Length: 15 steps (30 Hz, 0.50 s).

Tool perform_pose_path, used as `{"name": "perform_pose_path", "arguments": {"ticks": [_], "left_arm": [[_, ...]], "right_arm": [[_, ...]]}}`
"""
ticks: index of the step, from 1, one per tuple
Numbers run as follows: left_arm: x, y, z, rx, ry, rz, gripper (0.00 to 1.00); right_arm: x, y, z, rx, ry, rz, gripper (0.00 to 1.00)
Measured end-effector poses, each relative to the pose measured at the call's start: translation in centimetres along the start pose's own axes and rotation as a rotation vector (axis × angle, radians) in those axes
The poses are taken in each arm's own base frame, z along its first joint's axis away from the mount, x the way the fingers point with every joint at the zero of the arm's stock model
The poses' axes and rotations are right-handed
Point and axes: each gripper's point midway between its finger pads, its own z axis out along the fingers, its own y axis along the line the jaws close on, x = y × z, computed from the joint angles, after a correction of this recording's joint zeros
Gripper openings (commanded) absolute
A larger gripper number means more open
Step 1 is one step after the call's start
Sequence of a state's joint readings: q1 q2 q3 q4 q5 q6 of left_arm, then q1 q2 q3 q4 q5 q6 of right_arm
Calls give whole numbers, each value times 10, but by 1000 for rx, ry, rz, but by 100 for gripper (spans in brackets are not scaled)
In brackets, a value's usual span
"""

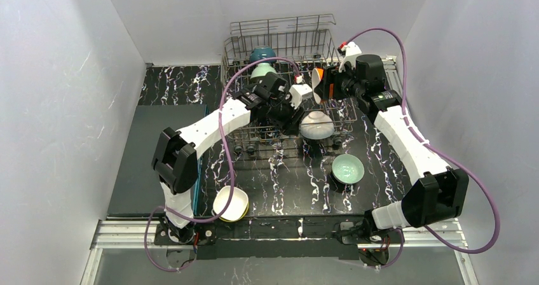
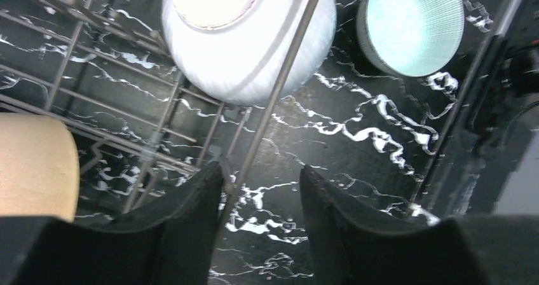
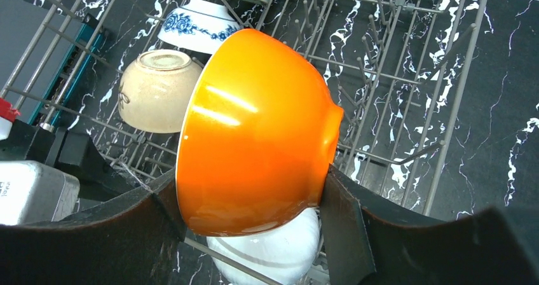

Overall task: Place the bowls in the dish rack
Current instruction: Turn the bowl upside down on the dish rack.

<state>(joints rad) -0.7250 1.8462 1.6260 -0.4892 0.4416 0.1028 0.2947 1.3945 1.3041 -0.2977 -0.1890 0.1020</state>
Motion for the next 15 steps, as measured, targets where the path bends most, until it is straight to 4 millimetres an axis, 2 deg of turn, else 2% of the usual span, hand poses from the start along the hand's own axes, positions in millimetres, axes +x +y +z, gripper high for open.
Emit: {"name": "perform_pose_path", "arguments": {"ticks": [2, 4, 15], "left_arm": [[1, 2, 1, -13, 6, 46, 16], [2, 11, 1, -43, 7, 83, 0], [9, 15, -7, -62, 14, 263, 0]], "right_arm": [[0, 0, 0, 0, 0, -9, 1], [0, -1, 0, -2, 0, -20, 1], [-4, 4, 1, -46, -16, -98, 1]]}}
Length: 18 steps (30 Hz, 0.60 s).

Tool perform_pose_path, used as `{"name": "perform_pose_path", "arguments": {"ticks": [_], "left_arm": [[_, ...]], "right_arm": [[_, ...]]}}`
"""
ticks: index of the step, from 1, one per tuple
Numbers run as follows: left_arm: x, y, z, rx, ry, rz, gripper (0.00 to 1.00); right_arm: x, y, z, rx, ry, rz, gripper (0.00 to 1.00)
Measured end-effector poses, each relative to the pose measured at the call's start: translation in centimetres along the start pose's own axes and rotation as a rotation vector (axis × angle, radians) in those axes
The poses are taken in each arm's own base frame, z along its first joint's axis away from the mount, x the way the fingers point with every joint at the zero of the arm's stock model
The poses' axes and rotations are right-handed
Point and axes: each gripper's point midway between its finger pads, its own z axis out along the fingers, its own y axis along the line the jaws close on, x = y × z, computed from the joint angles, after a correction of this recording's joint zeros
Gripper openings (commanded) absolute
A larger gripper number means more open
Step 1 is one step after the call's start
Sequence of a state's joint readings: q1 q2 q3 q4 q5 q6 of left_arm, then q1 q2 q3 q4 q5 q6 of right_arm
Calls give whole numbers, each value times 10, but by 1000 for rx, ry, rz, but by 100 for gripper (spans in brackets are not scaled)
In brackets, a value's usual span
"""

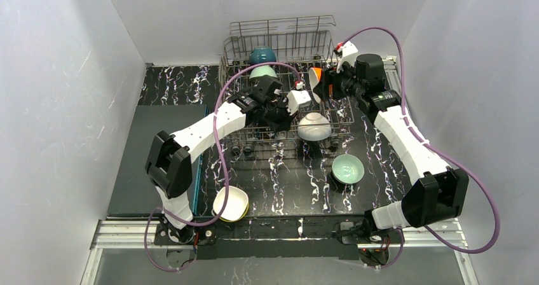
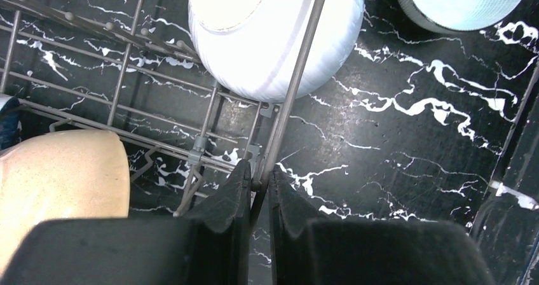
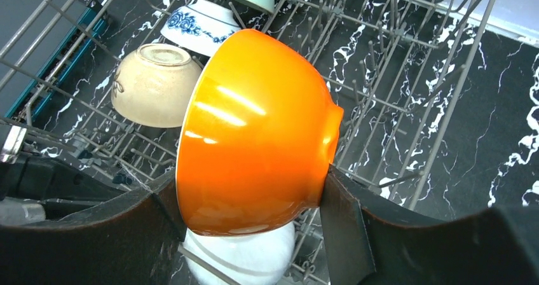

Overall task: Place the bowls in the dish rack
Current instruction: Turn the bowl upside down on the dish rack.

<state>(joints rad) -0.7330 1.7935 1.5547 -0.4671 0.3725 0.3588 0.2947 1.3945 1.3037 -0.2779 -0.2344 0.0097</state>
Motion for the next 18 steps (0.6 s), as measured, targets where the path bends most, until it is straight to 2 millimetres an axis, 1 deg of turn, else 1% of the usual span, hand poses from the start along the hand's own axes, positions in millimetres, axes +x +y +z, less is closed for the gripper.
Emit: {"name": "perform_pose_path", "arguments": {"ticks": [8, 11, 18], "left_arm": [[17, 1, -18, -49, 28, 63, 0], [20, 4, -19, -57, 26, 70, 0], [22, 7, -22, -52, 19, 76, 0]], "right_arm": [[-6, 2, 3, -35, -35, -107, 1], [-8, 4, 5, -60, -52, -159, 1], [-1, 13, 9, -141, -53, -314, 1]]}}
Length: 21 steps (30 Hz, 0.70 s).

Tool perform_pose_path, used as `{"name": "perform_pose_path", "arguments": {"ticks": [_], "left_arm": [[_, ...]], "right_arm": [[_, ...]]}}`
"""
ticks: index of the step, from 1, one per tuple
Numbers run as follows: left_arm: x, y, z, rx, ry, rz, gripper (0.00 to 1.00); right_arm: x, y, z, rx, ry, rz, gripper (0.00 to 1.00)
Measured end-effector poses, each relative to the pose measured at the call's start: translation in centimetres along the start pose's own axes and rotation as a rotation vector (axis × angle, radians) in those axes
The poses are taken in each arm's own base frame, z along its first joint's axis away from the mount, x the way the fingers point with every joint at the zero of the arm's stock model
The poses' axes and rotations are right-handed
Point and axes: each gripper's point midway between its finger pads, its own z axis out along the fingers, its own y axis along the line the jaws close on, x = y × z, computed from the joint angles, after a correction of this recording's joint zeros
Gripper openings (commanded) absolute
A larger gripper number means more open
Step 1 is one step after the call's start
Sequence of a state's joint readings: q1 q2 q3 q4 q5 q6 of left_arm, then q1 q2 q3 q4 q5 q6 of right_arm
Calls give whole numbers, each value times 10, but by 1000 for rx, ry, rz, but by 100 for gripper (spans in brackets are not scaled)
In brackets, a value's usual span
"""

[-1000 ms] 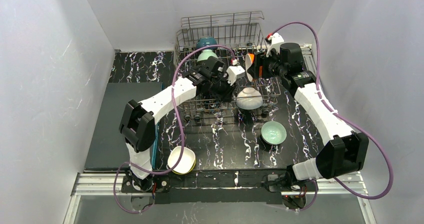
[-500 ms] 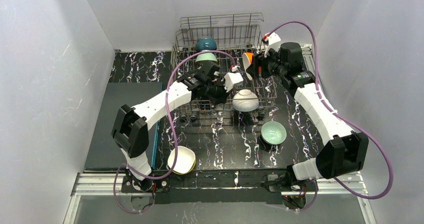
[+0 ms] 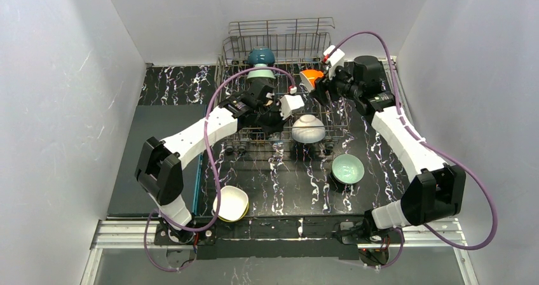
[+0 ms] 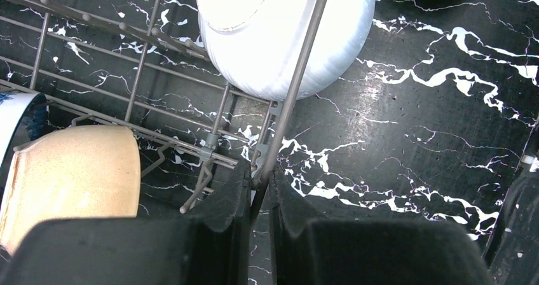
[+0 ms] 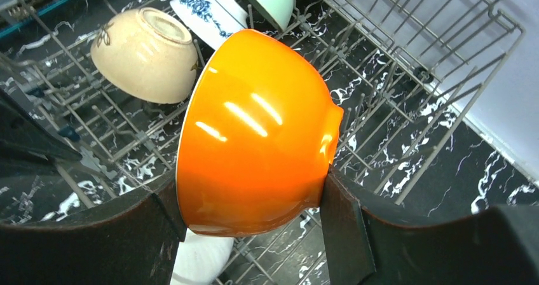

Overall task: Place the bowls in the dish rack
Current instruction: Turn the bowl upside down on the dish rack.

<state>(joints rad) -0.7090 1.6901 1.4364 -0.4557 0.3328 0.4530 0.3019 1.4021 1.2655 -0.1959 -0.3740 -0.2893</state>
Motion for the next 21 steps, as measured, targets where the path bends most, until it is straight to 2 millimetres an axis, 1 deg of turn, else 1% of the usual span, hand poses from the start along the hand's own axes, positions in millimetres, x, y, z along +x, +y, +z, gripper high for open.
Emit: {"name": "perform_pose_path", "arguments": {"ticks": [3, 7, 8, 9, 11, 13, 15, 19, 21], "left_arm": [[-1, -1, -1, 10, -14, -1, 0], [-2, -2, -1, 30, -37, -24, 35], [-2, -2, -3, 39, -42, -45, 41], [-2, -5, -7, 53, -46, -67, 46], [-3, -11, -18, 78, -57, -104, 51], [-10, -17, -30, 96, -86, -137, 58], [-18, -22, -38, 108, -115, -153, 68], [-29, -29, -51, 130, -156, -225, 73], [-30, -27, -56, 145, -171, -287, 73]], "right_arm": [[5, 1, 6, -30, 11, -72, 1], [14, 1, 18, -77, 40, -157, 1], [16, 0, 21, -90, 45, -181, 1], [17, 0, 24, -103, 49, -205, 1], [19, 0, 28, -129, 52, -252, 1], [18, 1, 30, -162, 55, -313, 1], [15, 0, 32, -183, 54, -367, 1], [4, -3, 34, -216, 45, -487, 1], [-1, -6, 36, -231, 42, -544, 1]]}}
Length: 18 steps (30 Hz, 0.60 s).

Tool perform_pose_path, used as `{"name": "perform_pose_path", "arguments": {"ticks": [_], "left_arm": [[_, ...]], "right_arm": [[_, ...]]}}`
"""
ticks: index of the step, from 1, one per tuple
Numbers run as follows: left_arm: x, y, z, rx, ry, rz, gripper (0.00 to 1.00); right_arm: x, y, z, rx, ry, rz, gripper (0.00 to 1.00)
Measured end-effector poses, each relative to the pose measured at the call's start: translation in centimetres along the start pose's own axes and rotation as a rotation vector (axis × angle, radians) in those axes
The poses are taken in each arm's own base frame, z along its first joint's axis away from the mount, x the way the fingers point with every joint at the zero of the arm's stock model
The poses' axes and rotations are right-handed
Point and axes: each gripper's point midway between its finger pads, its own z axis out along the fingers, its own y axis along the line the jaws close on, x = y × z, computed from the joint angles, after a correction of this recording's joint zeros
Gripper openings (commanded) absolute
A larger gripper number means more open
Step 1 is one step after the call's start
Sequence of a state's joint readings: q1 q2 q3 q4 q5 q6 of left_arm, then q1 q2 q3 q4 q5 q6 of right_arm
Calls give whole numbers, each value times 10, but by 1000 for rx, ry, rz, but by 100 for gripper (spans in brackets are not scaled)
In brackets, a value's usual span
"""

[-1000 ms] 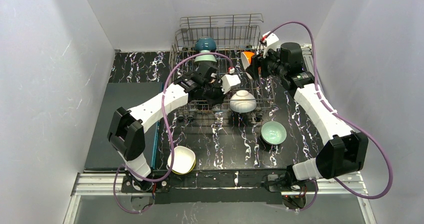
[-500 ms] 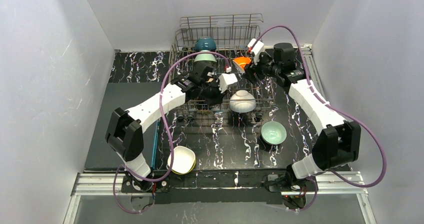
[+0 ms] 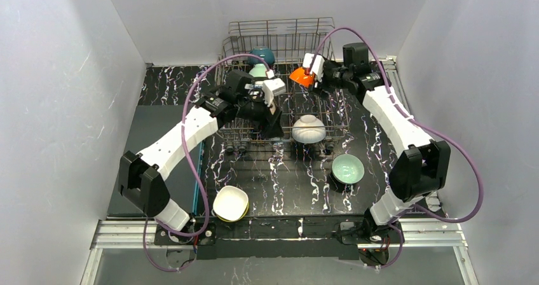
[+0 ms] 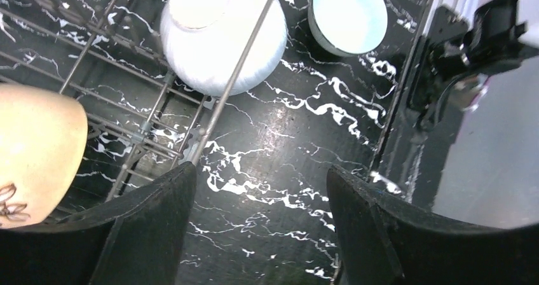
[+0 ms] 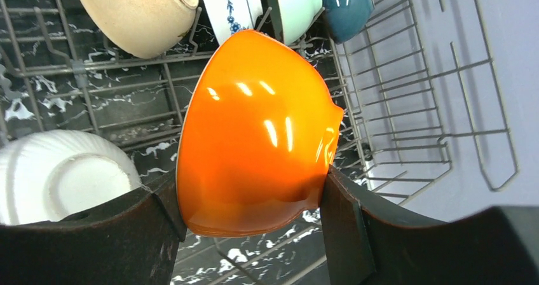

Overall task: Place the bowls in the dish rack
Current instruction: Turn the bowl upside down on the dish rack.

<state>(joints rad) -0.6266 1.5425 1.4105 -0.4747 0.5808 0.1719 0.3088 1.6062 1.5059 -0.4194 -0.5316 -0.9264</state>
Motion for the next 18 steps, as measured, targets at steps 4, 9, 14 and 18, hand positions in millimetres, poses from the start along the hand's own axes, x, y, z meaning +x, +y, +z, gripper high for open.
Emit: {"name": "perform_pose_path", "arguments": {"ticks": [4, 9, 14, 18], "left_arm": [[-7, 14, -12, 12, -58, -143, 75], [-2, 31, -27, -5, -120, -277, 76], [3, 29, -34, -15, -169, -330, 77], [1, 28, -41, -32, -209, -331, 77]], "right_arm": [[2, -3, 4, -42, 14, -91, 1], [16, 6, 10, -145, 57, -189, 1], [35, 19, 14, -250, 110, -264, 1], [46, 31, 12, -320, 131, -310, 1]]}}
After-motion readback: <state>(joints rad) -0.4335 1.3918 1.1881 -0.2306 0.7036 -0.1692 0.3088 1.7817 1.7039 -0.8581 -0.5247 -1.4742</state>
